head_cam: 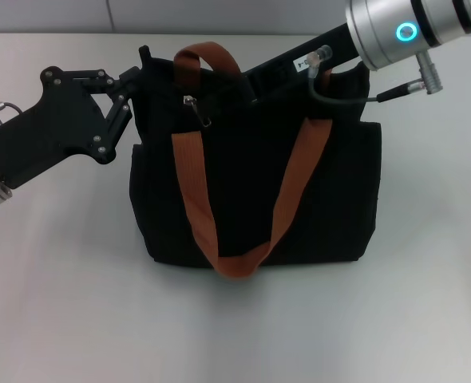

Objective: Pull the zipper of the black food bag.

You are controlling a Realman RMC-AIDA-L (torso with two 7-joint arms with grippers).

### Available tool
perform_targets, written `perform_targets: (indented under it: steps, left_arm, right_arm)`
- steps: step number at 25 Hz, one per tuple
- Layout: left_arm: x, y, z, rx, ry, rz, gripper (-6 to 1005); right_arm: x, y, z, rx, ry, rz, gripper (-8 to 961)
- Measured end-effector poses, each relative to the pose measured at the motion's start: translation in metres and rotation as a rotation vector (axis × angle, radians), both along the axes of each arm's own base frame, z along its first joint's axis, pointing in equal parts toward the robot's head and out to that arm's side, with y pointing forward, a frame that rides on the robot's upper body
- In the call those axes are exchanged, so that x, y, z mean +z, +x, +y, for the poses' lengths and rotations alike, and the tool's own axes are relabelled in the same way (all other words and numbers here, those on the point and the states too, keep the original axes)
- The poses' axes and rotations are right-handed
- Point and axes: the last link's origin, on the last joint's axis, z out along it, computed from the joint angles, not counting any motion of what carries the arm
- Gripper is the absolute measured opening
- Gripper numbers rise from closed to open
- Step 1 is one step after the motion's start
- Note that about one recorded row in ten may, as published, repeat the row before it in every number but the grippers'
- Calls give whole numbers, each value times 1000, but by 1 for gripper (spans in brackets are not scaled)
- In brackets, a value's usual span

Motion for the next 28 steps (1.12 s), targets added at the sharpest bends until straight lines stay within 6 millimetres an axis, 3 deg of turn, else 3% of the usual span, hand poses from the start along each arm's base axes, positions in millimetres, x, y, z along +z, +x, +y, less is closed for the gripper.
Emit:
perform_targets:
  steps: [12, 28]
  left_arm:
    - [1, 1, 0, -3, 0, -4, 102]
    - [2, -1, -2, 2, 1, -6, 107]
  right_arm:
    - [-8, -4, -2, 6, -36, 9, 225]
    - [-5, -4, 0, 26, -5, 1, 242]
